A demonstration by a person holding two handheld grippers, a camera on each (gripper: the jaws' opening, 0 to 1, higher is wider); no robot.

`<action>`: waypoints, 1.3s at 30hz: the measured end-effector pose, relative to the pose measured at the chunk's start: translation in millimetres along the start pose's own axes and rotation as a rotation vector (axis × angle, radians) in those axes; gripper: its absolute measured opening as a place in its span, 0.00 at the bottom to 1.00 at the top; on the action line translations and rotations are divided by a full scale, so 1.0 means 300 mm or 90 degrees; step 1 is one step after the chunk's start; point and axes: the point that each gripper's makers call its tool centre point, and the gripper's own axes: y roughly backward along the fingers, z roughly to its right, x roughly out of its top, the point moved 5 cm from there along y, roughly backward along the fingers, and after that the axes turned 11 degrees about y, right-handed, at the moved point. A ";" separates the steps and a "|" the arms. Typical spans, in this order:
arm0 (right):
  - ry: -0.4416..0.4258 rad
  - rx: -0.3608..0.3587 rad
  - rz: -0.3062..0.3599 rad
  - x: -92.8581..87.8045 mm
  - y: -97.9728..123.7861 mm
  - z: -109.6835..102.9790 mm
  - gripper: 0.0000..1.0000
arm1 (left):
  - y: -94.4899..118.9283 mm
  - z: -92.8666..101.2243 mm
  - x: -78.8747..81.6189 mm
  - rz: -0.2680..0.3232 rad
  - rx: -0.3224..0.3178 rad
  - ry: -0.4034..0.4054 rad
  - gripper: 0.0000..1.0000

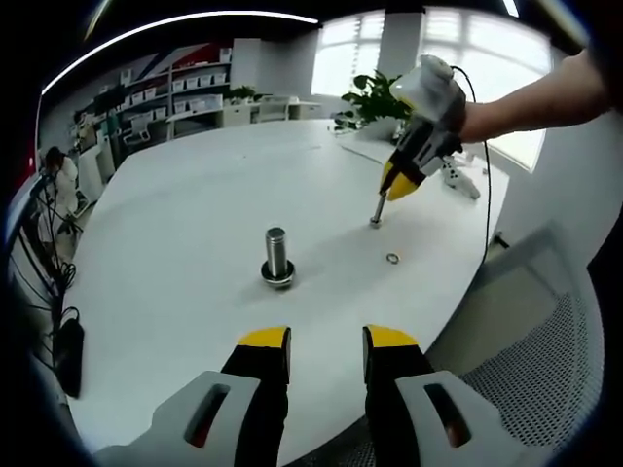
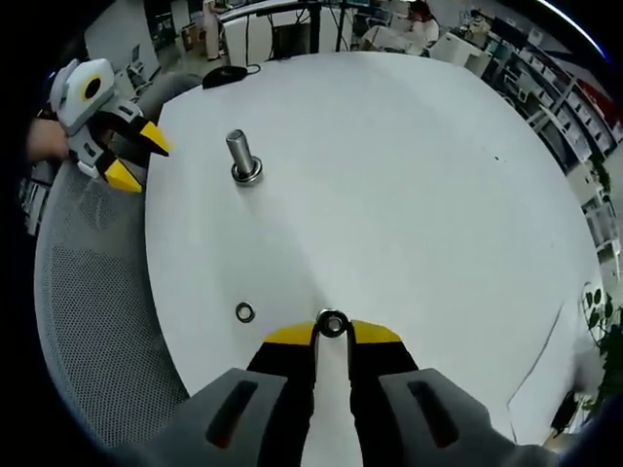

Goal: Place the washer onto the threaded stud by aligning its center hole with the stud, sliding it down to the base, and recovering from edge contact or off-axis alignment until the washer reaches the visible bottom stop.

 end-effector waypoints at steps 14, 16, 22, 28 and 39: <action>0.004 0.021 -0.024 -0.023 -0.061 -0.008 0.14 | 0.000 -0.006 -0.001 -0.002 0.006 0.006 0.27; 0.001 0.025 -0.027 -0.028 -0.075 -0.008 0.14 | 0.001 -0.011 0.001 0.000 0.008 0.012 0.27; 0.003 0.037 -0.038 -0.038 -0.104 -0.011 0.14 | 0.001 -0.013 0.000 -0.001 0.010 0.014 0.27; -0.007 0.038 -0.034 -0.045 -0.120 -0.007 0.14 | 0.000 -0.013 0.000 -0.004 0.010 0.018 0.27; -0.018 0.042 -0.026 -0.036 -0.122 -0.010 0.14 | -0.001 -0.014 -0.002 -0.005 0.007 0.024 0.27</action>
